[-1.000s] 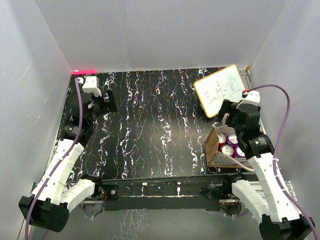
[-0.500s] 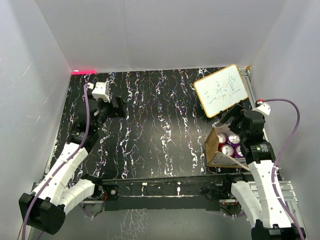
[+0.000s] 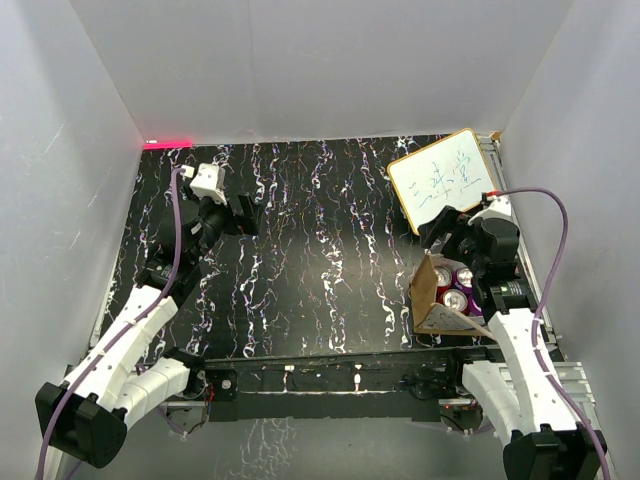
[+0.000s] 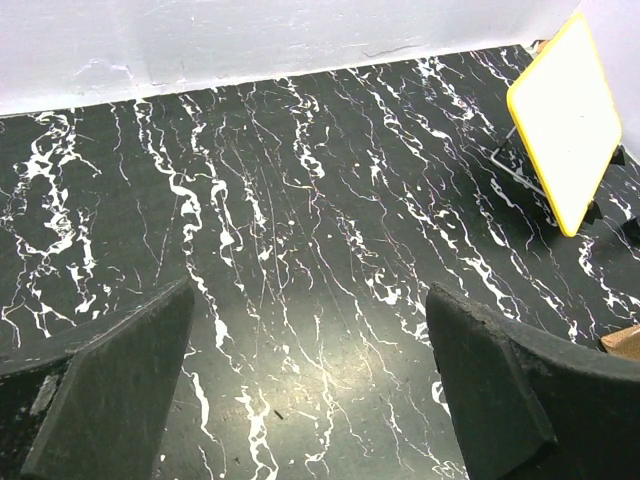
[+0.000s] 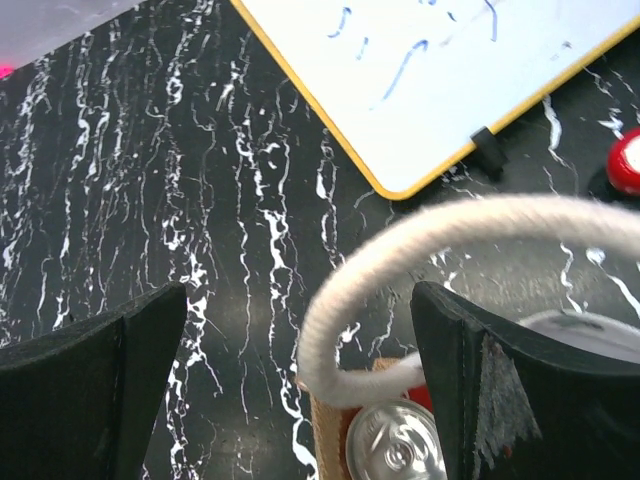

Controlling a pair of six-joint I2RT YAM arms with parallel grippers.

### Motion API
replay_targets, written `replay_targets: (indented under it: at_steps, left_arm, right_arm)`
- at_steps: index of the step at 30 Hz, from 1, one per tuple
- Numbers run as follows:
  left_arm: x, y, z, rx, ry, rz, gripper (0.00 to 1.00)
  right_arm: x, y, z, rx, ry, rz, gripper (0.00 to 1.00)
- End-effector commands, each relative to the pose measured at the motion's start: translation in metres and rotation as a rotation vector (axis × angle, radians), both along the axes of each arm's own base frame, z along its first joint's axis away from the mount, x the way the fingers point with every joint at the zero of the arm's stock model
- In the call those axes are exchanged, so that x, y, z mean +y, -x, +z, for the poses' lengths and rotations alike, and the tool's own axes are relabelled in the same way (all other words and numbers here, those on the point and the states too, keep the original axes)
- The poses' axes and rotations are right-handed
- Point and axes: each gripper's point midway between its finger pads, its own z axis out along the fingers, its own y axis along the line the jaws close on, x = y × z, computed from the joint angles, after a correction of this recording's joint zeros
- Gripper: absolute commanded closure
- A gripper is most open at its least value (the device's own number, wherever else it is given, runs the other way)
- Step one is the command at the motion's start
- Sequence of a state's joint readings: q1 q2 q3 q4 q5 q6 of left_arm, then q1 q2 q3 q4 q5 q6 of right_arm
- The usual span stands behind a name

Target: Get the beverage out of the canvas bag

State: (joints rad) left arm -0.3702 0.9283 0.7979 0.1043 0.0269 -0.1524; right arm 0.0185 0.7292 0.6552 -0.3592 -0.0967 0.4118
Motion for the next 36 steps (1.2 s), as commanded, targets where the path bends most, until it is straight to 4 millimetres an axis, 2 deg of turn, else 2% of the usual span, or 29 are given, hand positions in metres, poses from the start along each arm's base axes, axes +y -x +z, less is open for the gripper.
replay_targets:
  at_steps: [1,7,13,23,27,36]
  left_arm:
    - [-0.009,0.000,0.004,-0.021,0.021,-0.039,0.03]
    - [-0.013,-0.001,0.000,-0.008,0.018,-0.057,0.03]
    - [-0.016,-0.001,0.000,0.000,0.027,-0.068,0.03]
    - [-0.020,0.002,0.000,0.004,0.032,-0.084,0.03]
    - [-0.020,0.002,0.001,0.002,0.031,-0.083,0.03]
    - [-0.021,0.003,0.004,0.000,0.036,-0.087,0.03]
  right_arm:
    - [0.015,-0.016,0.027,-0.123,-0.012,0.097,0.02]
    - [0.043,-0.010,0.021,-0.130,-0.079,0.252,0.19]
    - [0.061,0.001,0.014,-0.114,-0.098,0.373,0.46]
    - [0.071,0.010,0.028,-0.115,-0.184,0.400,0.73]
    - [0.077,0.015,0.041,-0.136,-0.224,0.426,0.77]
    - [0.091,0.026,0.056,-0.139,-0.336,0.481,0.78]
